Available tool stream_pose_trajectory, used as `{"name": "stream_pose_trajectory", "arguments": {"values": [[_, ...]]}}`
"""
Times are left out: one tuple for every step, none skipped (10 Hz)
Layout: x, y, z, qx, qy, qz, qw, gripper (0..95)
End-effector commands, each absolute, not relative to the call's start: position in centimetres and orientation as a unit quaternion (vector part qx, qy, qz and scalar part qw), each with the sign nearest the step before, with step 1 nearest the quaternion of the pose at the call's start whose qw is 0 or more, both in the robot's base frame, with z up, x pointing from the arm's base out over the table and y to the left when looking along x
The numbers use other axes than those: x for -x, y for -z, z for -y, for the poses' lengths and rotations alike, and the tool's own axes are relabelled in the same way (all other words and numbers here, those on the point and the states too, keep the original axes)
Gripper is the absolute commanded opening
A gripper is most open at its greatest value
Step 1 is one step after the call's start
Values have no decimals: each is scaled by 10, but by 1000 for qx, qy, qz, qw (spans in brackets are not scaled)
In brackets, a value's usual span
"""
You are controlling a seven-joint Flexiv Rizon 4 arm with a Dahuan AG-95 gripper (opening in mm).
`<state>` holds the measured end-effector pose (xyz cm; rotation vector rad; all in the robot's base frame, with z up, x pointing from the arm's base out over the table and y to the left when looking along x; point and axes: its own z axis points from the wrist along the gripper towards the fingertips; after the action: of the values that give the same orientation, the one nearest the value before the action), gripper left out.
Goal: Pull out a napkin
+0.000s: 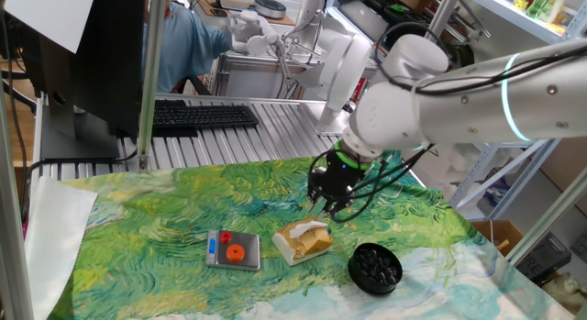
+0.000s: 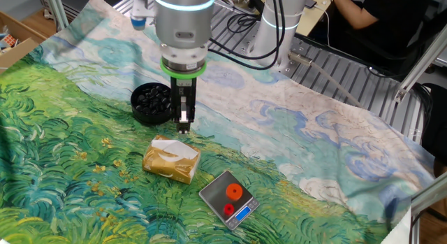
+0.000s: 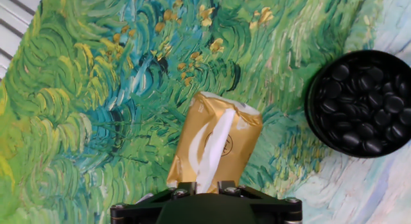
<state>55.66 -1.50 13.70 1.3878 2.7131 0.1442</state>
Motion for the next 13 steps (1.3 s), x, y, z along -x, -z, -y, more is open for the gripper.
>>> {"name": "stream_pose_trajectory", "arguments": {"values": [[-557, -131, 19, -457, -20, -887, 60, 190], [-557, -129, 21, -455, -21, -888, 60, 190], [-557, -127, 24, -453, -20, -889, 60, 190], [-557, -125, 24, -453, -20, -889, 61, 190], [-557, -123, 23, -452, -19, -890, 62, 190], [-557, -121, 23, -452, -19, -890, 62, 190], [-558, -117, 23, -450, -18, -891, 63, 190], [-558, -116, 23, -451, -18, -890, 64, 190], [-558, -116, 23, -451, -19, -890, 63, 190], [-558, -116, 22, -450, -19, -890, 63, 190], [-558, -115, 22, -450, -19, -890, 64, 190], [-558, -114, 22, -453, -19, -889, 64, 190], [-559, -113, 21, -452, -17, -890, 66, 190]]}}
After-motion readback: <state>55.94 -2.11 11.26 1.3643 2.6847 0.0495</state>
